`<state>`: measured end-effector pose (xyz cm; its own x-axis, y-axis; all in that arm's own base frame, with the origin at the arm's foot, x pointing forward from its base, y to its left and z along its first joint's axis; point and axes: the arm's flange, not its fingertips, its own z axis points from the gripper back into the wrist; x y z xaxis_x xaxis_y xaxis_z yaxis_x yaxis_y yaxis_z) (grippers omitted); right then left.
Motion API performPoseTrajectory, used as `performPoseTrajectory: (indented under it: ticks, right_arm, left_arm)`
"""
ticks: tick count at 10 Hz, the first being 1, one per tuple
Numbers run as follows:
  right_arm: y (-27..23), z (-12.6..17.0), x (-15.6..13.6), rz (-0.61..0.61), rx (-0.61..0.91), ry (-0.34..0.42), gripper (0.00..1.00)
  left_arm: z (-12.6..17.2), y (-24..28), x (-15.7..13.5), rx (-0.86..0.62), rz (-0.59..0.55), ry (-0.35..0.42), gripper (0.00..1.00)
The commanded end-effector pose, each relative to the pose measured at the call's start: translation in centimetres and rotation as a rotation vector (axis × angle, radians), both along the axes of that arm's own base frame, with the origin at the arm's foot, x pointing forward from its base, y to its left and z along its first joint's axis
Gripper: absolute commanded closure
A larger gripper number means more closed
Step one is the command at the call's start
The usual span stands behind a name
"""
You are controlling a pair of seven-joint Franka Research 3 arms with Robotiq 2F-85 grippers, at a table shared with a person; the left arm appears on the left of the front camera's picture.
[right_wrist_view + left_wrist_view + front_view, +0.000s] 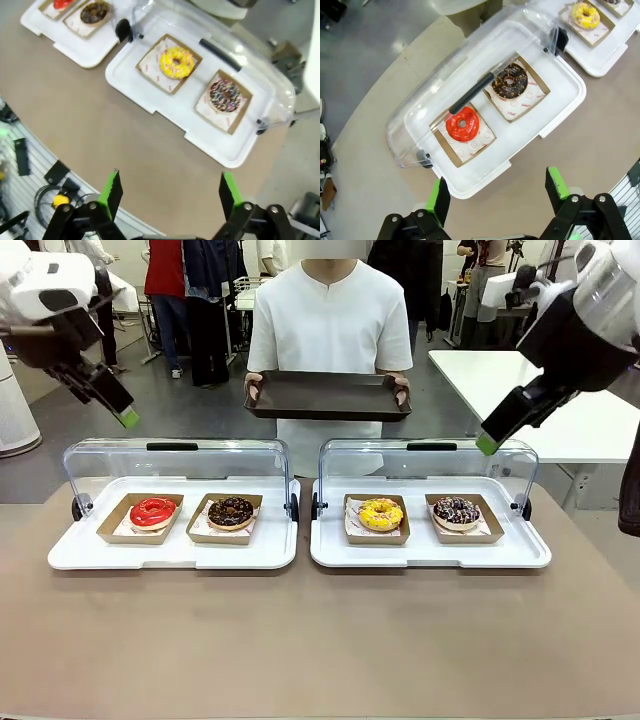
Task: Provide the desired donut to the person.
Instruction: Pick up and lift the Paper togo box containing the Donut pointed at by the person.
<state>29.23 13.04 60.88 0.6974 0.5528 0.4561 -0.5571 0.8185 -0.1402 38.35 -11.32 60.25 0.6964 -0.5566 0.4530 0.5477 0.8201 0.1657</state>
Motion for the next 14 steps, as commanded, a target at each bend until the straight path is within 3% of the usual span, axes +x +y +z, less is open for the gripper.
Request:
performPoseTrajectory:
  ticks: [1, 5, 6, 7, 9, 11, 14]
  right_arm:
    - [-0.2, -0.9, -0.3, 0.018, 0.015, 0.013, 0.0]
    - [0.0, -0.3, 0.0, -0.001, -0.003, 0.005, 0.0]
    - [-3.4, -0.1, 1.9, 0.123, 0.114, 0.126, 0.0]
    - [-7.3, -0.2, 4.2, 0.209, 0.256, 0.211, 0.0]
    - [-14.3, -1.5, 7.5, 0.265, 0.453, 0.252, 0.0]
    - [-20.7, -3.0, 10.1, 0.343, 0.618, 0.197, 0.0]
    - [-27.2, -3.7, 10.8, 0.388, 0.728, 0.007, 0.0]
  left_arm:
    - [-1.1, -0.2, -0.1, 0.002, -0.01, 0.018, 0.0]
    - [-1.1, -0.2, -0.1, 0.002, -0.01, 0.018, 0.0]
    - [-1.0, -0.1, 0.0, 0.005, 0.0, 0.019, 0.0]
    - [-1.4, 2.0, 1.2, -0.099, -0.057, 0.045, 0.0]
    - [-2.8, 5.2, 3.2, -0.248, -0.191, 0.132, 0.0]
    - [-4.2, 9.2, 5.5, -0.399, -0.344, 0.175, 0.0]
    - [-5.3, 14.4, 7.0, -0.516, -0.404, 0.175, 0.0]
